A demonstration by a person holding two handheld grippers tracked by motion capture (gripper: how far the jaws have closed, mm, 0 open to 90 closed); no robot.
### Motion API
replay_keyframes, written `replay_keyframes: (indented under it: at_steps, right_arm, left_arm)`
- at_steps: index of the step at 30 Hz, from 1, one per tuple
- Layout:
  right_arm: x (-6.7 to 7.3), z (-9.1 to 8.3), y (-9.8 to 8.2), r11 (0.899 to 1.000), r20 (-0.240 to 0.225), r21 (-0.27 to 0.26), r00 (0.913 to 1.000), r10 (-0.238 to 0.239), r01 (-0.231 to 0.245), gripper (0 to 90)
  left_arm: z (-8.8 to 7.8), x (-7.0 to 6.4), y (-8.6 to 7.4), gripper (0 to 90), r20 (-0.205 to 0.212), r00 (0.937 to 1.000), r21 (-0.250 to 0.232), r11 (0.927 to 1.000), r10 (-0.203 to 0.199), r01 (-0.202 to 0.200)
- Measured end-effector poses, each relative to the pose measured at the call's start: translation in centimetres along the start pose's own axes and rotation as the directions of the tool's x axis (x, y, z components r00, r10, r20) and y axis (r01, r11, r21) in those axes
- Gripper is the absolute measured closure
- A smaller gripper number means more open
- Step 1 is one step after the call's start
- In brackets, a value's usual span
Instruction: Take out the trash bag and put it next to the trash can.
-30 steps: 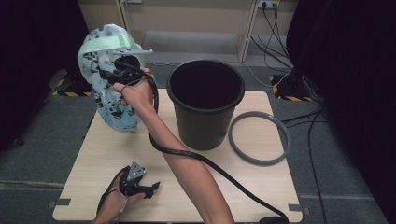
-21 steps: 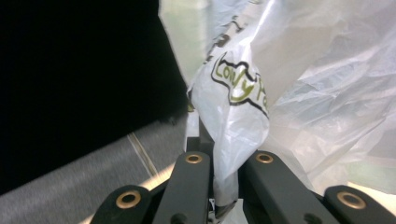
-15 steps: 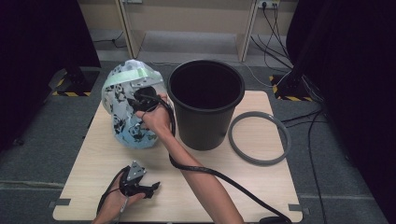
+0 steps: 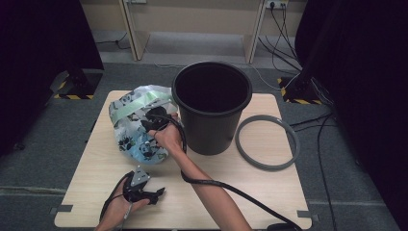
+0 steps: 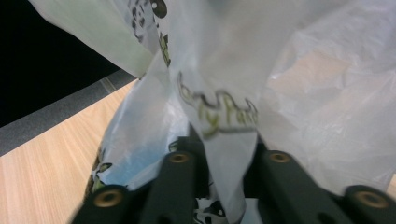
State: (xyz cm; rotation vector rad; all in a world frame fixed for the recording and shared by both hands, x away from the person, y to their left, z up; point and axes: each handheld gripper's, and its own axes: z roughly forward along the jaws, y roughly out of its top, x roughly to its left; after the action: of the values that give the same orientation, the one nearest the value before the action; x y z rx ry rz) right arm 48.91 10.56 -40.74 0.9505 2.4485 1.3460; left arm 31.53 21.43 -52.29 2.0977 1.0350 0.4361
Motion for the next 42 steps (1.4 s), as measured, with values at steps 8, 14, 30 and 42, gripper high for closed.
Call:
replay_keyframes:
  at_steps: [8, 14, 30, 42]
  right_arm:
    - [0.0, -1.6, -0.5, 0.999, -0.001, -0.011, 0.9991, 0.042, -0.042, 43.7]
    - [0.2, -4.3, -1.2, 0.999, -0.041, -0.016, 0.9980, 0.047, -0.048, 36.1]
    - [-0.2, -10.1, -4.4, 0.997, -0.088, -0.078, 0.9960, -0.012, 0.005, 31.5]
    - [-2.1, -13.1, -7.9, 0.997, -0.095, -0.071, 0.9954, 0.009, -0.016, 30.1]
  left_arm:
    - [0.0, 0.0, 0.0, 14.6, 0.000, 1.0000, 0.000, 1.0000, 0.000, 0.000]
    - [0.0, 0.0, 0.0, 14.5, -0.002, 1.0000, 0.000, 1.0000, -0.001, 0.001]
    - [0.0, 0.0, 0.0, 14.4, -0.004, 1.0000, 0.001, 1.0000, -0.004, 0.004]
    - [0.0, 0.0, 0.0, 14.2, -0.007, 0.9999, 0.000, 1.0000, -0.008, 0.008]
